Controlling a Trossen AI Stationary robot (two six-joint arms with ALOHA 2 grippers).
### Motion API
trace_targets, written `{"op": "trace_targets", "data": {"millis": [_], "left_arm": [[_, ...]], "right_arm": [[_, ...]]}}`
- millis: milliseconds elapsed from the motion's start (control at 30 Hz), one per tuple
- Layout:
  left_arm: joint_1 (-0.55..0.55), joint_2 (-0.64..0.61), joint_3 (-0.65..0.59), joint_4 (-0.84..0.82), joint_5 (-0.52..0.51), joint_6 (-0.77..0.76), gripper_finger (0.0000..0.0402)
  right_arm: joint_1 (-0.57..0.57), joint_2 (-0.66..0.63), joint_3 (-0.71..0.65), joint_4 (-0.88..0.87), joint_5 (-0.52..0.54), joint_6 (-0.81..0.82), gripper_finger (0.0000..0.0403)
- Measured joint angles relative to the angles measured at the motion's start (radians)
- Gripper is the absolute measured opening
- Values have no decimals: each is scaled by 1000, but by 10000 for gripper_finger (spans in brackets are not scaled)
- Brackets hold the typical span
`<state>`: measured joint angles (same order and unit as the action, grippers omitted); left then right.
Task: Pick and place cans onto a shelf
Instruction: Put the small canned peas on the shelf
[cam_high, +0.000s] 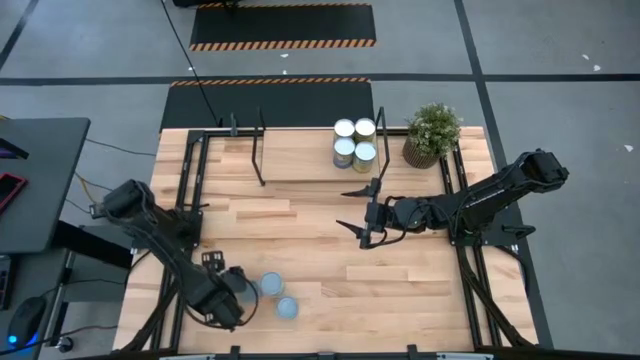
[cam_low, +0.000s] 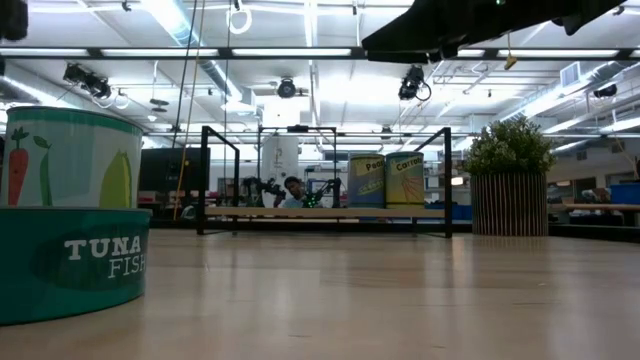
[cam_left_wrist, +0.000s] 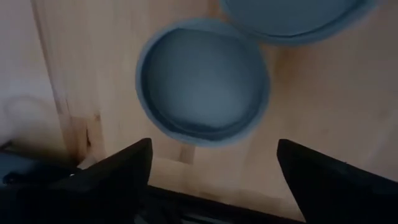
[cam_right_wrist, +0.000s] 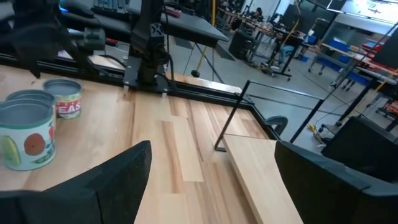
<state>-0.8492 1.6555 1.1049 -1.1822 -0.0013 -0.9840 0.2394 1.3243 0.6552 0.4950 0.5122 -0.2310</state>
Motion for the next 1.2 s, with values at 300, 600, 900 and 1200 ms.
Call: {"op": "trace_targets", "data": {"millis": [300, 600, 900, 1200], "left_arm": [[10, 113, -1, -3, 17, 76, 395], [43, 112, -1, 33, -47, 122, 396], [97, 112, -1, 74, -66, 88, 392], [129, 112, -1, 43, -66, 119, 334]], "right_arm": [[0, 0, 0, 2, -10, 0, 348], [1, 0, 1, 5, -10, 2, 348], [1, 0, 1, 5, -10, 2, 348], [1, 0, 1, 4, -13, 3, 348]]}}
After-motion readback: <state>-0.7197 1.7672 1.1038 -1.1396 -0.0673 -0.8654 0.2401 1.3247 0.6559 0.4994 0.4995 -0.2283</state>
